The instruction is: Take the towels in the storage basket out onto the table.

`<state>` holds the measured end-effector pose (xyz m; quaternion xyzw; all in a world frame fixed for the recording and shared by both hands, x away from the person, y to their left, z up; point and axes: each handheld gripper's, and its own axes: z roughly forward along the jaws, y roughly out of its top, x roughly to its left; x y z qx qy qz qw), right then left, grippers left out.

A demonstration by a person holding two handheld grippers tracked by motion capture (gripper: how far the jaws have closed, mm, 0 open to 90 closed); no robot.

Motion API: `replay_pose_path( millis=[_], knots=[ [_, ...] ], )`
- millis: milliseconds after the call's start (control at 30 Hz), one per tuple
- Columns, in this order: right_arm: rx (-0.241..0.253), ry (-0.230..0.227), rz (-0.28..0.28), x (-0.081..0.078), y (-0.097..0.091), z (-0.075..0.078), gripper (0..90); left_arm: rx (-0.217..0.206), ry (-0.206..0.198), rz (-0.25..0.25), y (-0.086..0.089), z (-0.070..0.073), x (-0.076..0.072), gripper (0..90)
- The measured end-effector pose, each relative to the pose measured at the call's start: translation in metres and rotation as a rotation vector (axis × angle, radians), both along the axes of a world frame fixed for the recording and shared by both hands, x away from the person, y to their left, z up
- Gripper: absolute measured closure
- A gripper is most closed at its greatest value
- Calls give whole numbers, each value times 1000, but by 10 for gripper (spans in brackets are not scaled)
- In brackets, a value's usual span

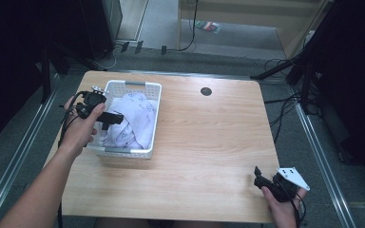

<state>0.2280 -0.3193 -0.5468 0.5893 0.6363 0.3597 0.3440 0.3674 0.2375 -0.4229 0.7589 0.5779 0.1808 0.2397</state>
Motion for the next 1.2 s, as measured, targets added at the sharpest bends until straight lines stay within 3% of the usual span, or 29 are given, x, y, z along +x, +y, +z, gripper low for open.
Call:
replay_pose_path(
  millis=[67,267,367,400,433,567,700,800,867,900,1000,1200],
  knots=[
    [0,0,-1,0,0,0,106,21,38,1,-5,-2,11,16],
    [3,3,-2,-1,-1,0,106,11,78,-14,-19,-11,27,16],
    [6,2,-1,-1,-1,0,106,12,131,-10,-26,-22,39,6],
    [6,2,-1,-1,-1,0,106,12,131,-10,-26,-22,39,0],
    [7,4,1,-1,-1,0,105,25,169,4,-28,-29,45,0],
    [8,4,4,0,-1,0,105,48,203,5,-36,-43,53,0],
    [7,5,4,0,-1,0,105,70,216,15,-45,-51,57,0],
    [7,4,4,-1,-1,0,105,98,256,72,-53,-68,63,0],
    [7,4,4,-1,-1,0,105,101,267,67,-54,-71,63,0],
    [6,4,5,0,-1,0,105,128,277,59,-57,-79,63,0],
    [6,5,5,0,-1,0,105,156,274,49,-60,-86,64,0],
    [-3,4,9,0,-1,0,108,150,282,22,-58,-89,63,0]
  ],
)
